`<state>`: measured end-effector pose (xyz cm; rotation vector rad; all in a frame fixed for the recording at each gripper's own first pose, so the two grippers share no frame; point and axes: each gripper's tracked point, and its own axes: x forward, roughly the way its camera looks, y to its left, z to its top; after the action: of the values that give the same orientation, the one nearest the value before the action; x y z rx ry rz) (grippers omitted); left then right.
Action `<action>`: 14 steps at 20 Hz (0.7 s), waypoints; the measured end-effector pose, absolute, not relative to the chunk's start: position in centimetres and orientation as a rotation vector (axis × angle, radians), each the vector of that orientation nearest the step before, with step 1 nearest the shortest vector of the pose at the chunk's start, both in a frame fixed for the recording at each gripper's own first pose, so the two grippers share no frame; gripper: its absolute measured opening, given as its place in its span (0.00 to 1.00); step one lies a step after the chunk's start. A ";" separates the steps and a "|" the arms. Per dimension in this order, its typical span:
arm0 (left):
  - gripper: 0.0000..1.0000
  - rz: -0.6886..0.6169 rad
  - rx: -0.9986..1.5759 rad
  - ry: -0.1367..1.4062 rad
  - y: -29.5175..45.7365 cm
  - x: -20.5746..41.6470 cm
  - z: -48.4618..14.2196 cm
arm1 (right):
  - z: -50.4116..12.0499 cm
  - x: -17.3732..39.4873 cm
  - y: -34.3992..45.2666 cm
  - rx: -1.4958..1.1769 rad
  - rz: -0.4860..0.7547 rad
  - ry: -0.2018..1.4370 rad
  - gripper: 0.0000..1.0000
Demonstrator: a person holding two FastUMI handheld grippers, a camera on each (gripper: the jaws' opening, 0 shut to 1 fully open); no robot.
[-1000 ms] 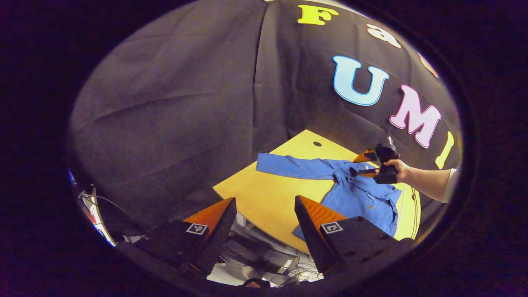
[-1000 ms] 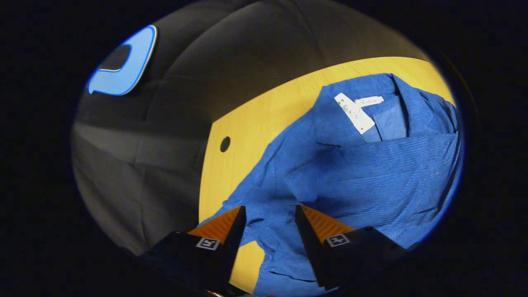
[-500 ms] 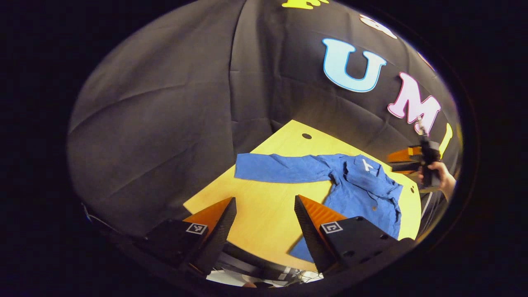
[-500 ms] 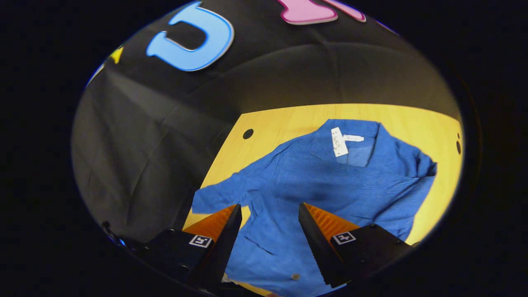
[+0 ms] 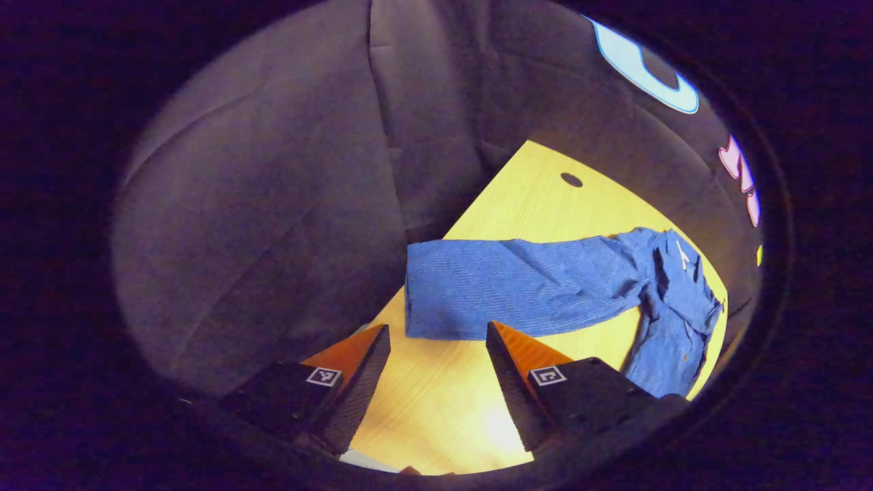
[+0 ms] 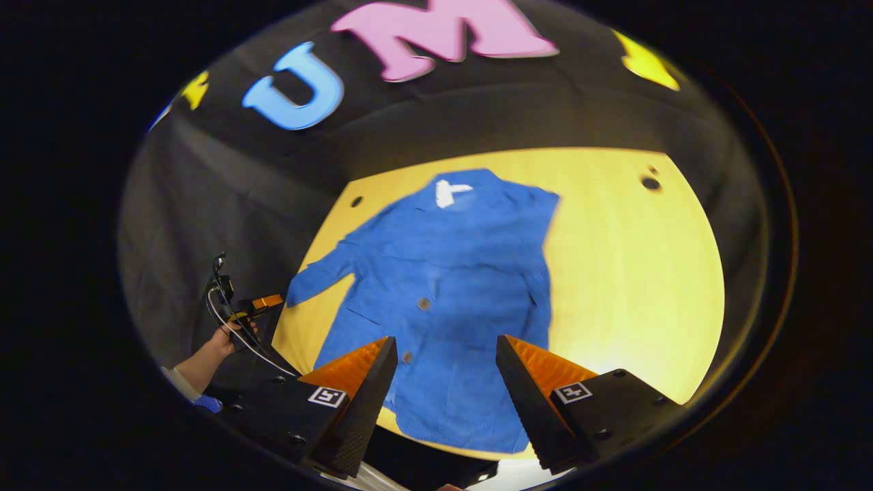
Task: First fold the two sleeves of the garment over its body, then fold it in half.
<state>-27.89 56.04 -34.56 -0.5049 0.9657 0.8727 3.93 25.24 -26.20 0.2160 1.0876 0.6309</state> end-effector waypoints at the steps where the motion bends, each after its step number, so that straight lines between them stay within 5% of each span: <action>1: 0.83 0.864 -0.512 0.990 56.6 -27.5 -35.3 | -26.4 2.9 23.3 0.274 0.585 1.105 0.93; 9: 0.83 0.798 -0.484 1.116 58.4 -26.6 -37.5 | -26.8 -0.4 15.6 0.356 0.380 1.123 0.93; 11: 0.66 0.749 -0.450 1.144 58.0 -26.1 -37.4 | -26.9 -1.2 17.0 0.395 0.398 1.138 0.94; 14: 0.12 0.752 -0.484 1.137 57.7 -24.9 -37.6 | -27.5 -1.9 17.8 0.388 0.412 1.162 0.94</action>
<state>-24.94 57.71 -37.60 -0.4844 1.1369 0.7524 -1.88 17.82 -27.54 0.3876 1.1615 0.4118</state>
